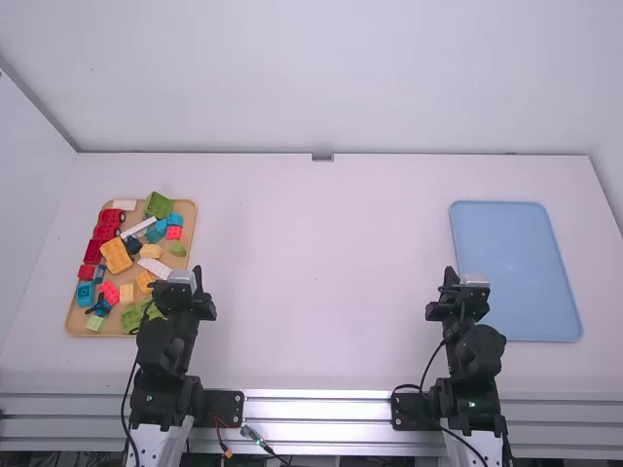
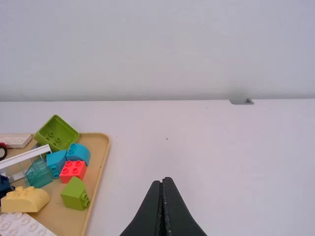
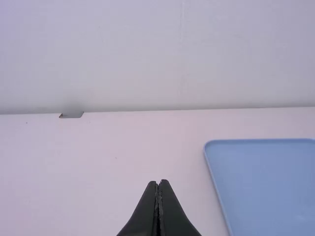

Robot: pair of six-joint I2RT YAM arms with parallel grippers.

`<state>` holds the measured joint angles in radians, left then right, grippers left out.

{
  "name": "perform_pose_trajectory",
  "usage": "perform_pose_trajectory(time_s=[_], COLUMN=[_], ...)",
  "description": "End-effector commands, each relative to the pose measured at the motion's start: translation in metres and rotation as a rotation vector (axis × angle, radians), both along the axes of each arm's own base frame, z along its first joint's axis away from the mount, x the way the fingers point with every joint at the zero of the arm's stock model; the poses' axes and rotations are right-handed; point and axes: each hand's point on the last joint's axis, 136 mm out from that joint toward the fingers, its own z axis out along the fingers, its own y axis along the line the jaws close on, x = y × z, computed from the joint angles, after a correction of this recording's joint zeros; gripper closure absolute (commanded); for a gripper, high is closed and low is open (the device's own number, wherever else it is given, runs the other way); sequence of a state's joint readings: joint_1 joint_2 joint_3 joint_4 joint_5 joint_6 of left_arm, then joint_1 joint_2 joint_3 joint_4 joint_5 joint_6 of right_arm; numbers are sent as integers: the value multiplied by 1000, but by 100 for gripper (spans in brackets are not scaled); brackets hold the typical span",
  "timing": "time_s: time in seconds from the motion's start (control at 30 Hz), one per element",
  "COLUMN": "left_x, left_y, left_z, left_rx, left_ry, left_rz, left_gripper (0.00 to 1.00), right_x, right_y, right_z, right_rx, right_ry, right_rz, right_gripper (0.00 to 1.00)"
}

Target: Assemble lego blocks to make yellow taxi

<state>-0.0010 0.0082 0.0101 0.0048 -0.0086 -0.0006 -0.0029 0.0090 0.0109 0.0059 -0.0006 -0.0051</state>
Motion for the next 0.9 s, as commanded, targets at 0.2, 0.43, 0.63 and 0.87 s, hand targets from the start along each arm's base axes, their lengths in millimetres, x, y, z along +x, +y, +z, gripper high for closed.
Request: perform_pose_trajectory(time_s=[0.2, 0.43, 0.63, 0.87], left_x=[0, 1, 2, 9], left_y=[0, 1, 7, 11], left_z=[5, 23, 47, 71], left_rx=[3, 7, 7, -2], left_ry=[-8, -3, 46, 113], left_rz=[0, 8, 42, 73], left_gripper=[98, 93, 85, 75], right_x=[0, 1, 3, 9], right_y=[0, 0, 0, 0], right_z=[5, 22, 45, 70], right_rx=[0, -7, -17, -30], right_ry=[-10, -18, 5, 48], right_rz=[0, 0, 1, 2], right_gripper=[98, 94, 88, 79])
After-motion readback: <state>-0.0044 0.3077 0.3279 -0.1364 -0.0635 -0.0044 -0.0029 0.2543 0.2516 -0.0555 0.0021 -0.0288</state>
